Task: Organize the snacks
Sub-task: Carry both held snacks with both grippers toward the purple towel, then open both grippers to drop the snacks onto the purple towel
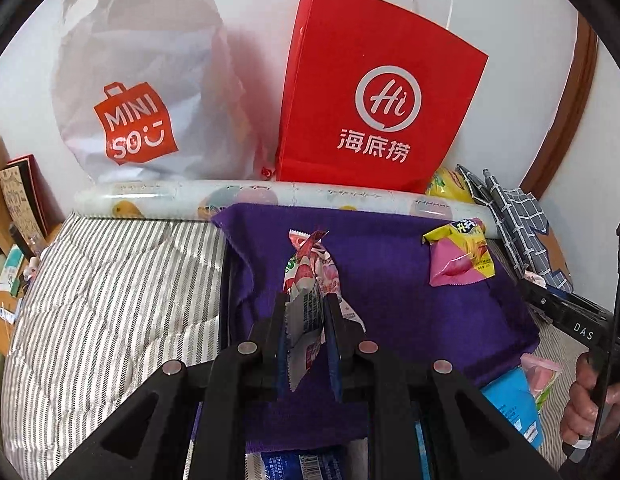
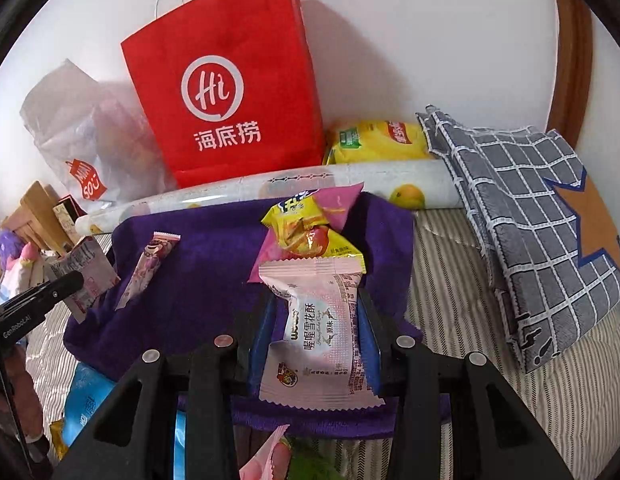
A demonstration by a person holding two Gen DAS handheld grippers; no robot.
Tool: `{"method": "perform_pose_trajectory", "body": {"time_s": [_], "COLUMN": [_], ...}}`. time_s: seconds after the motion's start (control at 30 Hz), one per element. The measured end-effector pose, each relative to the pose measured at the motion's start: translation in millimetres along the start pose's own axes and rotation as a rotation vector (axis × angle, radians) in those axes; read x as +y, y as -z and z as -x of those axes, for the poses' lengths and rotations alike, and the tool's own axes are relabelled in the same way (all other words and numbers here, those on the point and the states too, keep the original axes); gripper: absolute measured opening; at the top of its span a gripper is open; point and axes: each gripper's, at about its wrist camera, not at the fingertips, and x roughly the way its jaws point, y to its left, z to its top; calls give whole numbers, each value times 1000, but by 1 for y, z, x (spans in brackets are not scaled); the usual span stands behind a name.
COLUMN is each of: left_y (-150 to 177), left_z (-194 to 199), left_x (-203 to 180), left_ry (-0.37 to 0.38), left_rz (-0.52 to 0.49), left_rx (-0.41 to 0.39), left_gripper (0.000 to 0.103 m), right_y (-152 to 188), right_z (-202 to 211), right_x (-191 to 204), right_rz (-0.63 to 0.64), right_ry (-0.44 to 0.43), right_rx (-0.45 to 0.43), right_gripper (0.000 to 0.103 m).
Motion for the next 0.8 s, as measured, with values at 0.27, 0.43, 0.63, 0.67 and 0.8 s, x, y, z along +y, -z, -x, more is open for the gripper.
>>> {"method": "perform_pose_trajectory", "body": {"time_s": [0.27,0.43,0.63,0.67,0.8], "left_y": [2,5,8,9,10], "left_z": [-4,-11,-16,-16,-18], "left_x": [1,2,-2,-3,-6], "left_ry": [13,-27,-36,-40,-49], "left_rz": [8,5,-13,-19,-34], "left_rx": [28,50,67,69,79], "left_gripper": [16,16,16,16,17], "right_y": [4,7,6,6,3], "right_z": [-7,-12,-5,-4,5], "right_x": [11,14,18,18,14], "right_rz": [22,32,55,57,44], "right_ry": [-22,-3,-5,-6,-4], "right_rx": [25,43,12,6,-20], "right_gripper": [40,40,48,49,60]}}
